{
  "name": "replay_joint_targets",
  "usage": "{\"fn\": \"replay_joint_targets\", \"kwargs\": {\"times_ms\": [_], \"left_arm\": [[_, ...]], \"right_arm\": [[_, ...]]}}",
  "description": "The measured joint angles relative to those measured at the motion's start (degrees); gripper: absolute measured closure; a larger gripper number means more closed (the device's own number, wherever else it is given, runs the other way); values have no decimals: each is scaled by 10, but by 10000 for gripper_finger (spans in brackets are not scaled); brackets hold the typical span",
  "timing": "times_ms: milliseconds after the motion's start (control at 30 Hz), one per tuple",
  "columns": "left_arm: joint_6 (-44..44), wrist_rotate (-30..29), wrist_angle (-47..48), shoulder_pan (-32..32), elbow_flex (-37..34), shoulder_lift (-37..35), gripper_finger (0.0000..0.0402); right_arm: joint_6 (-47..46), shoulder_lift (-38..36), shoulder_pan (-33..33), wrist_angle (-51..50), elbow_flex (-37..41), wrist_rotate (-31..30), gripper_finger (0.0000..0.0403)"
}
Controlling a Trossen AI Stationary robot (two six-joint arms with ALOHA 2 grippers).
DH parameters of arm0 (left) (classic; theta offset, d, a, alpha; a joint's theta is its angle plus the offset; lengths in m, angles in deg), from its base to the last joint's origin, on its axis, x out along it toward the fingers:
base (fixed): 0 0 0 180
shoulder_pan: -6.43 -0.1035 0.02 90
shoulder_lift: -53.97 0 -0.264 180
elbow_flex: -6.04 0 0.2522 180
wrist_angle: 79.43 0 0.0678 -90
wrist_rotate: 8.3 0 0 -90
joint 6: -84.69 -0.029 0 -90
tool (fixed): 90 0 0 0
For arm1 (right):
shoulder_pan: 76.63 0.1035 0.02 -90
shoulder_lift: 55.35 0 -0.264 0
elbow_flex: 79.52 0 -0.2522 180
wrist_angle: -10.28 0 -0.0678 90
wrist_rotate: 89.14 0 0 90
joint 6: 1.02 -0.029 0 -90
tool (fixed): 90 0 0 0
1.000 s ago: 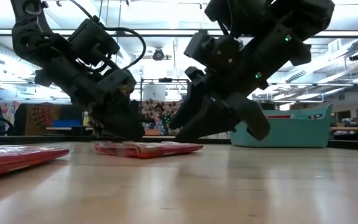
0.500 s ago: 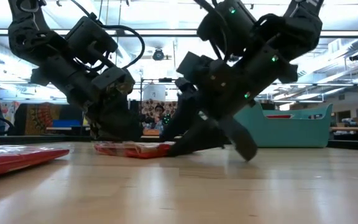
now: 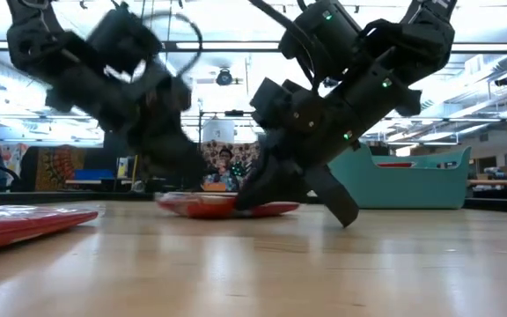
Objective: Sort popcorn bags into baskets
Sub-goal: Put the red popcorn bag into the green bin
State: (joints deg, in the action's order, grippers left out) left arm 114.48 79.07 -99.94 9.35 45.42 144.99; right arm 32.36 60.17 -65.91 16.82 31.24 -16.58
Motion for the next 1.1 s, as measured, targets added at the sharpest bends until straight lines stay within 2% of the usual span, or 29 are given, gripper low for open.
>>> {"fn": "replay_joint_targets", "kwargs": {"times_ms": [200,367,533,733,1000,1100], "left_arm": [[-91,-25,-2,-1,1,-111,276],[-159,-38,-2,-6,1,-220,276],[-196,-52,-9,-5,1,-296,276],[-200,-53,20,3,1,-319,276],[-201,-74,59,7,0,-313,276],[-200,-77,67,7,0,-313,276]], "right_arm": [[-7,-49,13,-90,3,-94,388],[-16,-100,22,-149,2,-110,396],[6,-152,36,-178,2,-165,398],[13,-213,38,-230,2,-218,398],[13,-278,19,-310,1,-322,398],[14,-298,-3,-331,1,-380,396]]}}
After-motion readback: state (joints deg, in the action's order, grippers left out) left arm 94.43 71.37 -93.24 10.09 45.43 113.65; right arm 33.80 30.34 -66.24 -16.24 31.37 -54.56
